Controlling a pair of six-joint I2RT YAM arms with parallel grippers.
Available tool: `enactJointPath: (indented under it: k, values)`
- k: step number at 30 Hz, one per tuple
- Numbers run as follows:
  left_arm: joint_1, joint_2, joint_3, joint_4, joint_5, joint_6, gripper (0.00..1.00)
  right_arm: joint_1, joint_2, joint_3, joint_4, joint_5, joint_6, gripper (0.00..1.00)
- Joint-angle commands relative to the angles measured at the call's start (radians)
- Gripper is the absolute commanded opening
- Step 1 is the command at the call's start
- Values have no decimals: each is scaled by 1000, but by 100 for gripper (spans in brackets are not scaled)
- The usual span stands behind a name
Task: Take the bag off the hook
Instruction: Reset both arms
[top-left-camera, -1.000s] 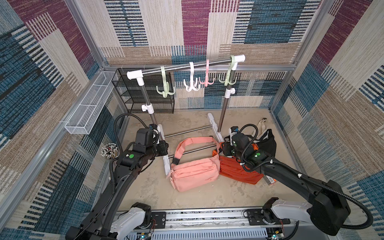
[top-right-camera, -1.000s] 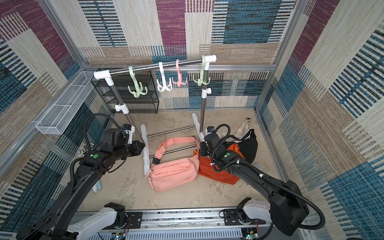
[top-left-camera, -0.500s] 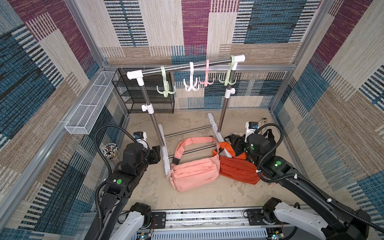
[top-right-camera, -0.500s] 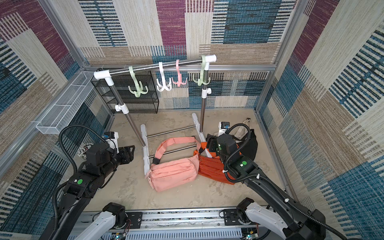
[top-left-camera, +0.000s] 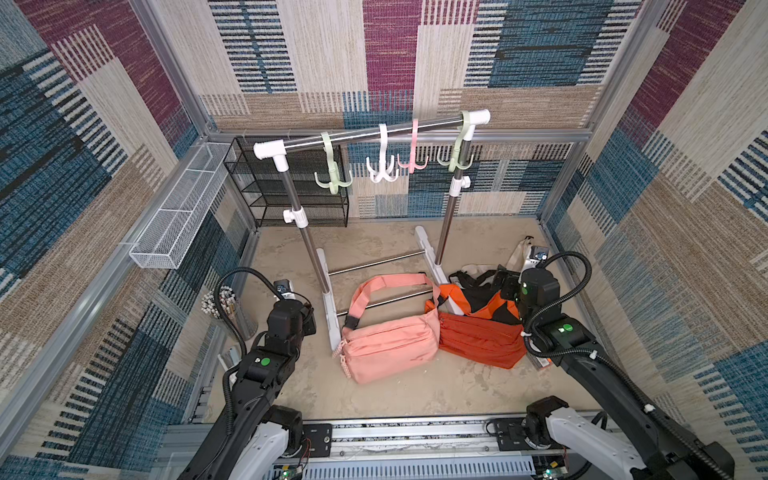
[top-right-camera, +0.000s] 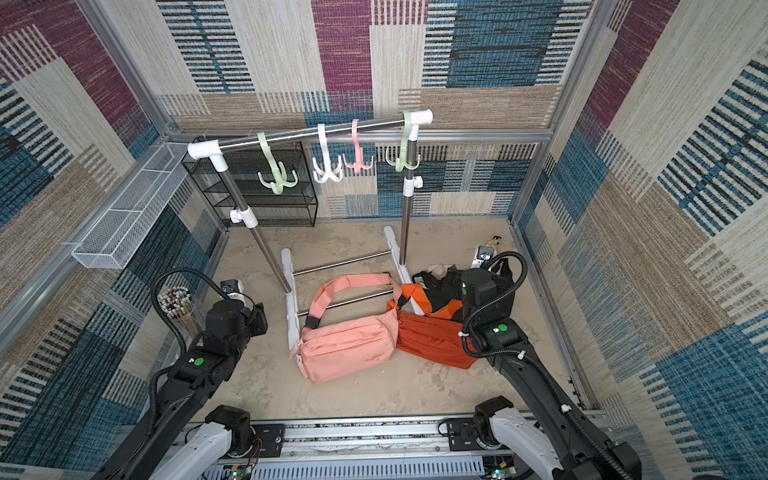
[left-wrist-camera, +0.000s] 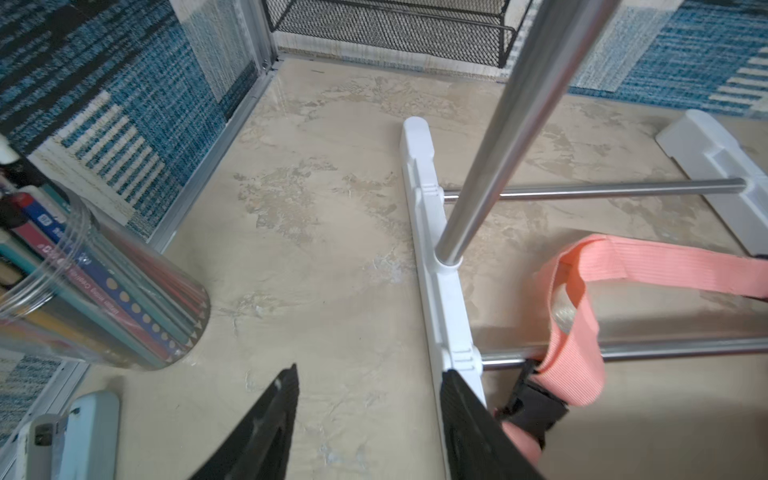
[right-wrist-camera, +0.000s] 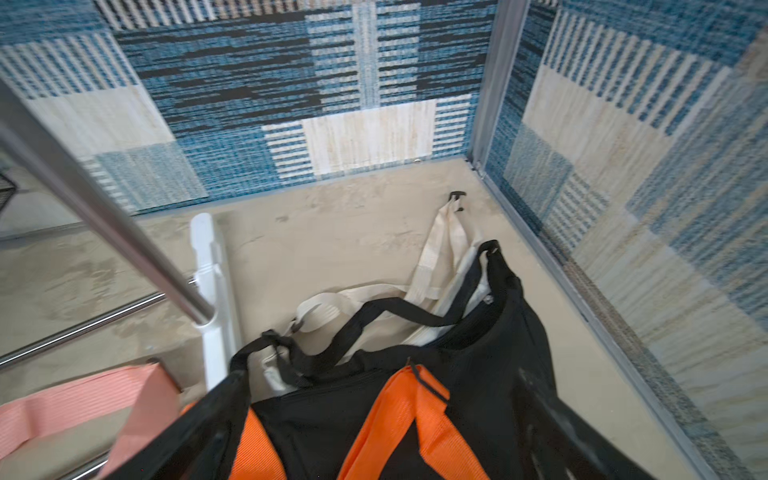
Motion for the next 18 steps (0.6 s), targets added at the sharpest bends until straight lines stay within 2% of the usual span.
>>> enactJointPath:
  k: [1,3,6,10,12,15,18]
  values:
    - [18,7,-78,269,-127,-5,62,-92,42,-35,136,-44,-65,100]
    - [40,48,-144,402,-169,-1,63,-158,68,-131,308,-38,-127,100]
    - [83,166,-196,569,-157,0,63,-249,115,-285,589,-75,-159,100]
    - [109,338,-192,718,-154,64,64,-304,236,-335,719,-84,-97,100]
    - [134,417,-227,869,-107,96,65,-305,279,-406,885,-128,-123,100]
    - [172,533,-258,1076,-31,169,67,-311,340,-518,1183,-264,-191,100]
    - [208,572,-264,1160,135,250,68,-322,387,-525,1294,-412,-222,100]
